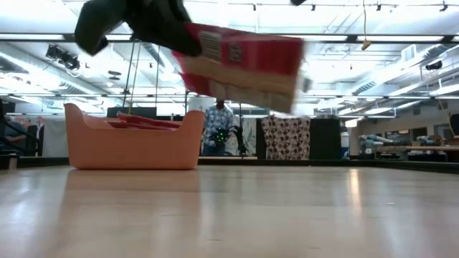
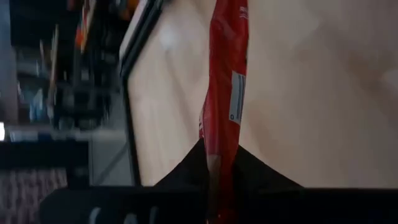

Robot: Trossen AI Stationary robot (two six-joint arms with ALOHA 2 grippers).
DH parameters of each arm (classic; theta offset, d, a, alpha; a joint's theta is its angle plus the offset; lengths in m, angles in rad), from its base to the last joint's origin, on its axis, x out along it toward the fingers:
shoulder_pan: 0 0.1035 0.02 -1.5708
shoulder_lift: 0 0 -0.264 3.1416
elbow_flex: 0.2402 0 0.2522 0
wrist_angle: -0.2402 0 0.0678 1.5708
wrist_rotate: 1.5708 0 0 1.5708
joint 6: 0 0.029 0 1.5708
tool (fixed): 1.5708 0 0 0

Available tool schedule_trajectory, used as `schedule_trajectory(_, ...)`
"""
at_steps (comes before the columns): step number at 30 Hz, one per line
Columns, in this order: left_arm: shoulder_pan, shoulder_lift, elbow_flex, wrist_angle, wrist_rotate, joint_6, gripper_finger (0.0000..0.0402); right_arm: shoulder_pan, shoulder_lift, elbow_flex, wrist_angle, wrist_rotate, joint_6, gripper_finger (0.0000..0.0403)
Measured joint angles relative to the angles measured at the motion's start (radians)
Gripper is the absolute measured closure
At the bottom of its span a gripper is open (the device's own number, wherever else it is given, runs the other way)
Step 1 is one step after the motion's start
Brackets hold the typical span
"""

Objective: Sort popcorn bags into baskets
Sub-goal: Put the popcorn bag into the orange bin

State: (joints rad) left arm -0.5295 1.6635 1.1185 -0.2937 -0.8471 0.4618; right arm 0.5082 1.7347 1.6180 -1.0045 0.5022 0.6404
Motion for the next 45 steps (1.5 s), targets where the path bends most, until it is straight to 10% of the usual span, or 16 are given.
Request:
schedule_trajectory(7, 0.008, -0.149, 0.000, -0.264, -0.173, -0.221, 0.0366, 0.072, -0.051, 0.000, -0.132, 0.199, 0.107, 0.0300)
schedule_trajectory(26, 0.138, -0.240, 0.000, -1.151, -0.429, -1.012, 0.0366, 0.099, -0.040, -0.100, -0.146, 0.213, 0.195, 0.0300)
schedule_trajectory(45, 0.395, -0.239, -0.350, -0.673, -0.351, -0.506, 0.0363, 0.084, -0.040, -0.102, -0.119, 0.230, 0.169, 0.0300)
